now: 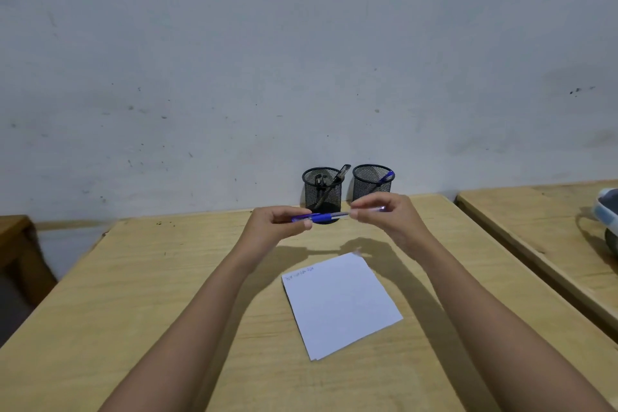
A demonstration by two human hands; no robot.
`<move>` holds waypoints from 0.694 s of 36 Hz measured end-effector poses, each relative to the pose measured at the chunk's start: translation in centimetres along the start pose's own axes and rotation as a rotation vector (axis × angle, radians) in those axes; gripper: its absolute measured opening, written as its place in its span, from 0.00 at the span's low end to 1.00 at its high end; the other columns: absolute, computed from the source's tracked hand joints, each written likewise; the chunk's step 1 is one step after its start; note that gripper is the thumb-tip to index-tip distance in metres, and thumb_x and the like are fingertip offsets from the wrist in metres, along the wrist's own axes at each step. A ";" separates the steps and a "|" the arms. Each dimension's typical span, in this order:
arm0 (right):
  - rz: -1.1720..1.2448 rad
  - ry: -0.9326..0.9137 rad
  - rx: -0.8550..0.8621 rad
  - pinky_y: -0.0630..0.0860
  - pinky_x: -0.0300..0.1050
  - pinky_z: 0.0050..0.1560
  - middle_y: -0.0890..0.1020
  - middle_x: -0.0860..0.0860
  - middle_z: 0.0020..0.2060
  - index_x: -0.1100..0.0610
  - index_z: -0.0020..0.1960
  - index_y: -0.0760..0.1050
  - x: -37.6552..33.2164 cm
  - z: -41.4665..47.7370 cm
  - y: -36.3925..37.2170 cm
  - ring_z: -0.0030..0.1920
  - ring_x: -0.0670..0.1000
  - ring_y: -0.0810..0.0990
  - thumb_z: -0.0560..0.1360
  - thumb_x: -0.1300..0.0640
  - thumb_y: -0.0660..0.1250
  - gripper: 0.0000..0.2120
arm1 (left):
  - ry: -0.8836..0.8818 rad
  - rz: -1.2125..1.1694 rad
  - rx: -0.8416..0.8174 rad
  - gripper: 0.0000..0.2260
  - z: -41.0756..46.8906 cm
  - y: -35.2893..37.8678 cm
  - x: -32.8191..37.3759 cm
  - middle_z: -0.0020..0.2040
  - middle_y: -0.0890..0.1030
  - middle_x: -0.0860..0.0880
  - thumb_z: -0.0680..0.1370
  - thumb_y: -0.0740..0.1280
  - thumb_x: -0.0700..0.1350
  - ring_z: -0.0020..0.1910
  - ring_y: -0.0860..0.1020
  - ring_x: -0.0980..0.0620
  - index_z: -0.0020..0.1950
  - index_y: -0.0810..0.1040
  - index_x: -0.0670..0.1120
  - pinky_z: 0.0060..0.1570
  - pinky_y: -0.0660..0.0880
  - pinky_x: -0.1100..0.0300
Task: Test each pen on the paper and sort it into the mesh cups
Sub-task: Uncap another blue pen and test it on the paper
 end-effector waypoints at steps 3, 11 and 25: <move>0.260 0.033 0.068 0.77 0.38 0.46 0.82 0.51 0.32 0.57 0.38 0.83 0.7 -0.5 1.8 0.38 0.49 0.79 0.67 0.67 0.72 0.06 | -0.019 -0.092 -0.001 0.10 -0.4 0.3 0.4 0.46 0.83 0.42 0.70 0.74 0.37 0.45 0.80 0.51 0.50 0.84 0.42 0.54 0.77 0.63; 0.345 0.035 0.017 0.79 0.35 0.45 0.83 0.52 0.35 0.66 0.42 0.79 0.0 -0.4 4.7 0.39 0.47 0.83 0.72 0.68 0.66 0.03 | 0.009 -0.071 0.002 0.11 -0.9 -0.3 1.4 0.45 0.84 0.40 0.71 0.72 0.34 0.42 0.84 0.52 0.53 0.82 0.36 0.45 0.78 0.66; 0.585 0.050 0.471 0.77 0.31 0.39 0.80 0.48 0.31 0.59 0.33 0.81 0.3 -1.1 -6.0 0.36 0.43 0.80 0.68 0.65 0.71 0.05 | -0.102 -0.146 0.308 0.10 -3.0 -10.4 -1.9 0.39 0.85 0.47 0.72 0.69 0.33 0.40 0.83 0.55 0.53 0.81 0.37 0.46 0.78 0.69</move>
Point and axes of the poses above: each hand's wrist, its own z-axis towards the middle knuckle, its own y-axis out of the palm, x = y × z, the point moved 7 cm from there along z, towards the middle knuckle
